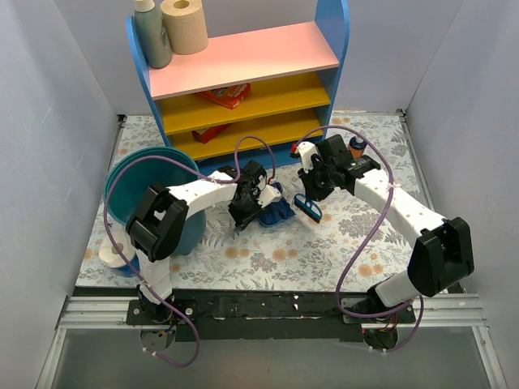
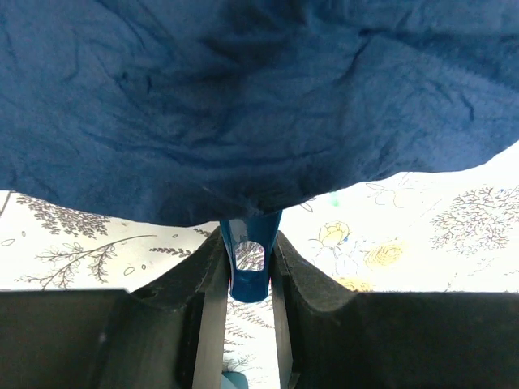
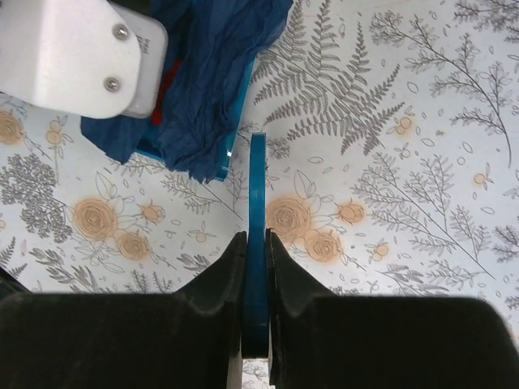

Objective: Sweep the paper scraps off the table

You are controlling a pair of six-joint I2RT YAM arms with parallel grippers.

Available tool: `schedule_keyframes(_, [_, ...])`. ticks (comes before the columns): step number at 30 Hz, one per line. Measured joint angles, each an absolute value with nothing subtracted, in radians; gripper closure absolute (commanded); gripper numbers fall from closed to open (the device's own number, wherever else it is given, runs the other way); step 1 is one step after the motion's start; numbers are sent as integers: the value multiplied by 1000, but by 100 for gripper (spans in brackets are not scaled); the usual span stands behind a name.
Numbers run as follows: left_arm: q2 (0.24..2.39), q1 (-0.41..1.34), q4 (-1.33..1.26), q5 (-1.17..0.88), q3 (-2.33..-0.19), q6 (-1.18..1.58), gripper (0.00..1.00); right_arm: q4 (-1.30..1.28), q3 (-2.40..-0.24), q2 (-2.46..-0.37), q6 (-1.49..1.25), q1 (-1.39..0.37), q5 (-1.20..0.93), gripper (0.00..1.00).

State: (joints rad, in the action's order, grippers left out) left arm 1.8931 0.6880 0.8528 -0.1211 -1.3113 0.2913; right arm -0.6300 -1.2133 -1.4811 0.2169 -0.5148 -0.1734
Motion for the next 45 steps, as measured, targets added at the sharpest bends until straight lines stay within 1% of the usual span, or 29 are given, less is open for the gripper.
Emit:
schedule_keyframes(6, [1855, 688, 826, -134, -1311, 287, 100, -661, -1213, -1447, 242, -471, -145, 99])
schedule_keyframes(12, [1816, 688, 847, -164, -1332, 286, 100, -656, -1176, -1433, 213, -307, -172, 99])
schedule_keyframes(15, [1783, 688, 878, -178, -1377, 285, 100, -656, -1125, -1433, 197, -236, -183, 99])
schedule_keyframes(19, [1723, 688, 928, -191, -1486, 279, 100, -654, -1080, -1433, 173, -191, -205, 99])
schedule_keyframes(29, [1509, 685, 1074, -158, -1664, 288, 100, -565, -1031, -1428, 134, -169, -260, 99])
schedule_keyframes(38, [1446, 588, 1254, -73, -1877, 296, 100, -542, -1012, -1420, 126, -159, -276, 99])
schedule_keyframes(45, [1324, 517, 1320, 58, -1881, 295, 100, -522, -1004, -1420, 111, -157, -290, 99])
